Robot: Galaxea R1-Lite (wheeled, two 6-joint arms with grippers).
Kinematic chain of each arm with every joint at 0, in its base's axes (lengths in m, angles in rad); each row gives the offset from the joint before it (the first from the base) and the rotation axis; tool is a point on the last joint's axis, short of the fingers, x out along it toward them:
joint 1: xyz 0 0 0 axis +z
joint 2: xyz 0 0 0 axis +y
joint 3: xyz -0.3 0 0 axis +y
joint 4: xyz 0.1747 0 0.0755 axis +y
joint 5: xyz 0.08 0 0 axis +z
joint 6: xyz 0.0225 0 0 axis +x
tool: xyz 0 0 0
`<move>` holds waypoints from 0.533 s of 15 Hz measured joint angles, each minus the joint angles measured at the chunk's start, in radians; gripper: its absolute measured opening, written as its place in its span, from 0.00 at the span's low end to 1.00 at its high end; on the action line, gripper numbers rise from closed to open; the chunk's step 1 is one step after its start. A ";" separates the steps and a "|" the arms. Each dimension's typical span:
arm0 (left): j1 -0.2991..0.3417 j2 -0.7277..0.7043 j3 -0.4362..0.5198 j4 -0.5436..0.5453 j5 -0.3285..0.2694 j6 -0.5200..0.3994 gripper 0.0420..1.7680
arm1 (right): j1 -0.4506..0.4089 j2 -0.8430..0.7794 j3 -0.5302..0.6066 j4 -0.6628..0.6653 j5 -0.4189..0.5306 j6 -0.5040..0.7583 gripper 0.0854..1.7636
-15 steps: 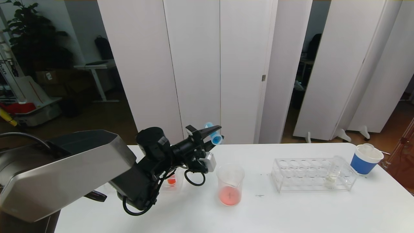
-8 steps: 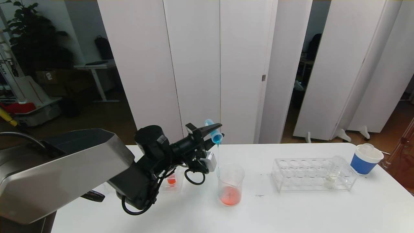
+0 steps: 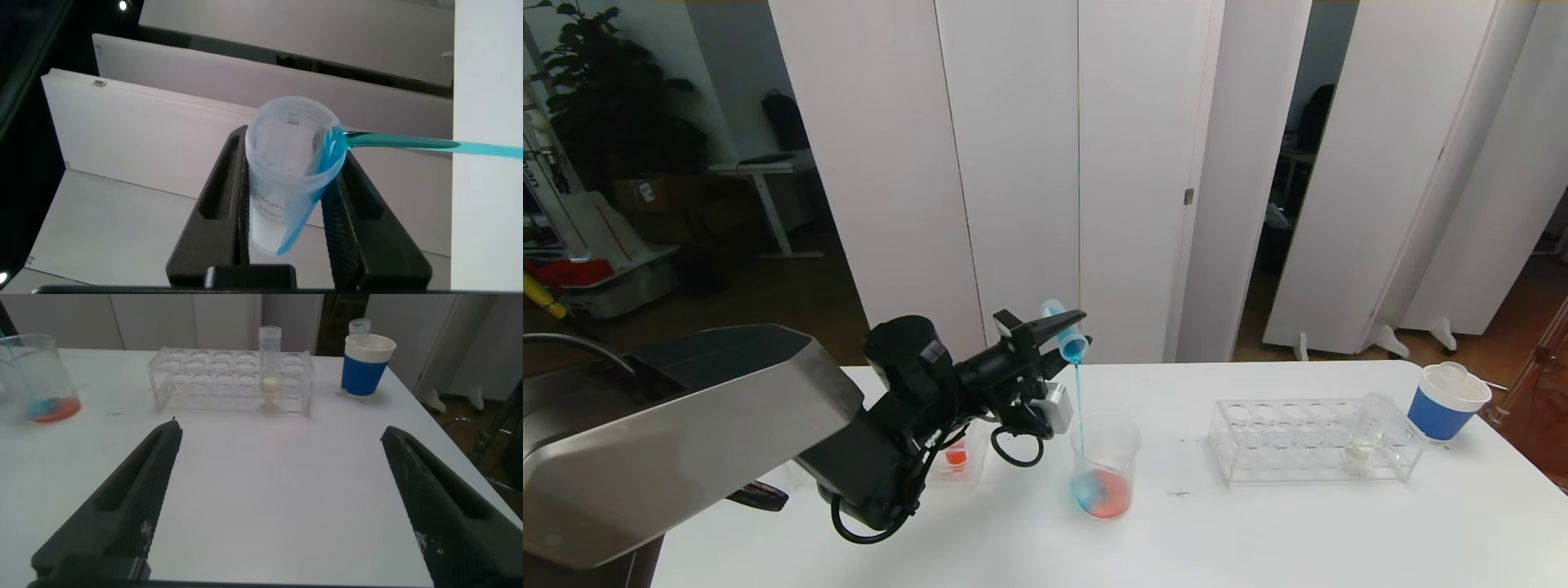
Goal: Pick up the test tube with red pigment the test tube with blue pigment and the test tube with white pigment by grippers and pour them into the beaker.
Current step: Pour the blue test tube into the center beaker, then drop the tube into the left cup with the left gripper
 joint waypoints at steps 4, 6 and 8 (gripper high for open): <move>-0.004 -0.007 0.007 0.000 0.003 0.000 0.32 | 0.000 0.000 0.000 0.000 0.000 0.000 0.99; -0.017 -0.007 0.003 0.000 0.012 0.003 0.32 | 0.000 0.000 0.000 0.000 0.000 0.000 0.99; -0.028 -0.008 0.001 0.000 0.014 0.006 0.32 | 0.000 0.000 0.000 0.000 0.000 0.000 0.99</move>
